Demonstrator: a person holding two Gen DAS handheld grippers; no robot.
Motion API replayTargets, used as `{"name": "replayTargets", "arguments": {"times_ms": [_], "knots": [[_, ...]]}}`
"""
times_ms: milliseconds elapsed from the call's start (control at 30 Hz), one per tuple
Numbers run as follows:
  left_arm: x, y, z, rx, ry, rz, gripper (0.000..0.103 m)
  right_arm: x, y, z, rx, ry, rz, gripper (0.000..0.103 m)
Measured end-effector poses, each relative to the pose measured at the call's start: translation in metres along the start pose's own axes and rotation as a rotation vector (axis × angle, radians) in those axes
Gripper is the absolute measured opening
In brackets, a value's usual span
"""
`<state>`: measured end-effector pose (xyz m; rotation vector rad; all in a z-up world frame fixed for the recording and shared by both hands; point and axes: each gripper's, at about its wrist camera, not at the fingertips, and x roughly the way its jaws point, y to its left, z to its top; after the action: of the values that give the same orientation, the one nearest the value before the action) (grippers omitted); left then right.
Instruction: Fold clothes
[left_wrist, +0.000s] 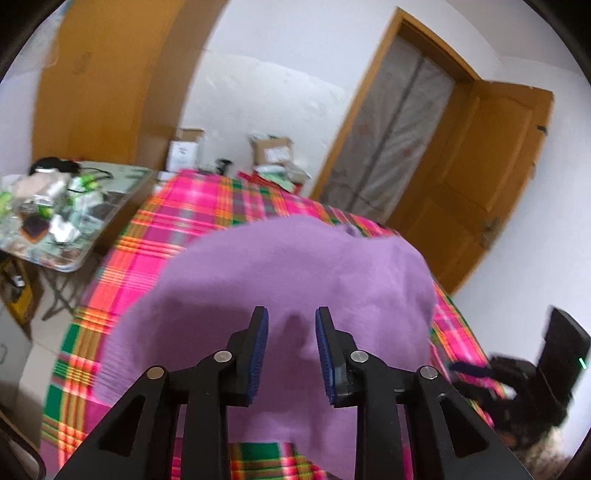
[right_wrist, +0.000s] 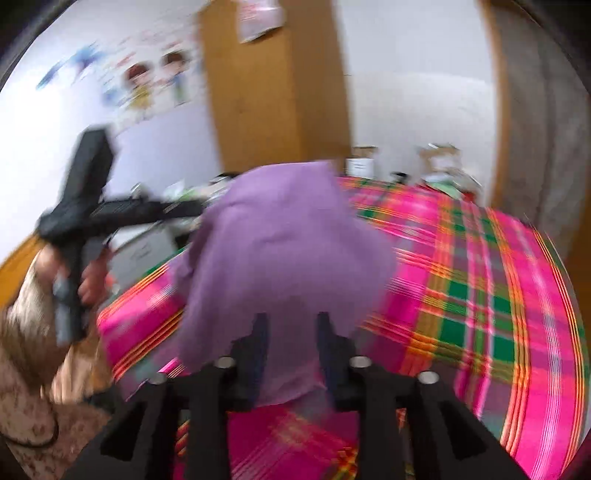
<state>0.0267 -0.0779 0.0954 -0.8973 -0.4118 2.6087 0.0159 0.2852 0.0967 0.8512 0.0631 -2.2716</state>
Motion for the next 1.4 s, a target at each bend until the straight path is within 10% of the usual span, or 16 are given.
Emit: {"name": "replayTargets", "arguments": {"times_ms": [67,400,533,667,1400], "knots": [[0.004,-0.009,-0.003,0.018,0.028,-0.042,0.051,0.007,-0.013,-0.002,0.079,0.003,0.021,0.042],[0.044,-0.023,-0.019,0.042,0.176,0.009,0.053,0.059,-0.050,-0.009,0.362,0.033,0.241,0.043],[0.049,-0.020,-0.016,0.043,0.165,0.000,0.027,0.069,-0.046,0.000,0.346,0.005,0.273,0.014],[0.049,-0.012,-0.008,0.034,0.135,0.021,0.011,0.077,-0.028,0.014,0.268,-0.020,0.274,0.011],[0.035,0.077,0.006,-0.132,0.062,0.213,0.007,0.160,0.038,0.064,0.221,0.003,0.458,0.011]]}}
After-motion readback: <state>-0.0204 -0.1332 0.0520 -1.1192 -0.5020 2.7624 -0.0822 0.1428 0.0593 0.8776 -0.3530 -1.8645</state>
